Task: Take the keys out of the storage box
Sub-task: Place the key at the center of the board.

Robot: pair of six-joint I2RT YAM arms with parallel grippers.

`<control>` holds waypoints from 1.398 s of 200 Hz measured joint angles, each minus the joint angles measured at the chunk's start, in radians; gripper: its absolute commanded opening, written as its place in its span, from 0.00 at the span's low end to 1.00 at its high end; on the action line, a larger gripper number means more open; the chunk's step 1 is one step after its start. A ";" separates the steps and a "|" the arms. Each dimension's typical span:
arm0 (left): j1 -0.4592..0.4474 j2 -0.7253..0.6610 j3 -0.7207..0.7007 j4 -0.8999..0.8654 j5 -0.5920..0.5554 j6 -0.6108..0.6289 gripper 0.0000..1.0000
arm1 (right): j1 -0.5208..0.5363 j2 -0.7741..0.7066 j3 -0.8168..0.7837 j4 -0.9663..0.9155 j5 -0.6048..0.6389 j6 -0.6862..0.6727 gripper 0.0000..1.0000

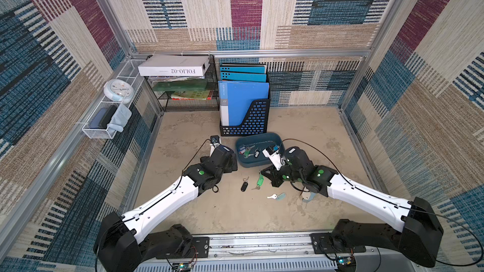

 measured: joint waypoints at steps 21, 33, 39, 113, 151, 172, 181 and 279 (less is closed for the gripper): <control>0.002 -0.005 -0.005 -0.027 0.000 -0.023 0.99 | 0.067 0.012 -0.049 0.006 -0.051 0.035 0.00; 0.002 -0.012 -0.010 -0.039 0.000 -0.029 1.00 | 0.093 0.045 -0.067 0.019 -0.069 0.052 0.00; 0.002 -0.017 -0.013 -0.043 0.000 -0.034 0.99 | 0.103 0.063 -0.072 0.020 -0.065 0.062 0.00; 0.004 -0.109 -0.071 -0.065 0.004 -0.056 0.99 | 0.125 0.232 -0.120 0.023 0.049 0.164 0.00; 0.004 -0.122 -0.078 -0.066 0.003 -0.057 0.99 | 0.125 0.291 -0.097 0.022 0.113 0.193 0.00; 0.004 -0.124 -0.081 -0.066 0.003 -0.057 1.00 | 0.125 0.330 -0.069 0.022 0.130 0.203 0.00; 0.004 -0.124 -0.082 -0.066 0.003 -0.057 1.00 | 0.125 0.347 -0.056 0.024 0.137 0.206 0.00; 0.004 -0.133 -0.086 -0.066 0.003 -0.056 0.99 | 0.125 0.267 0.026 -0.092 0.179 0.191 0.49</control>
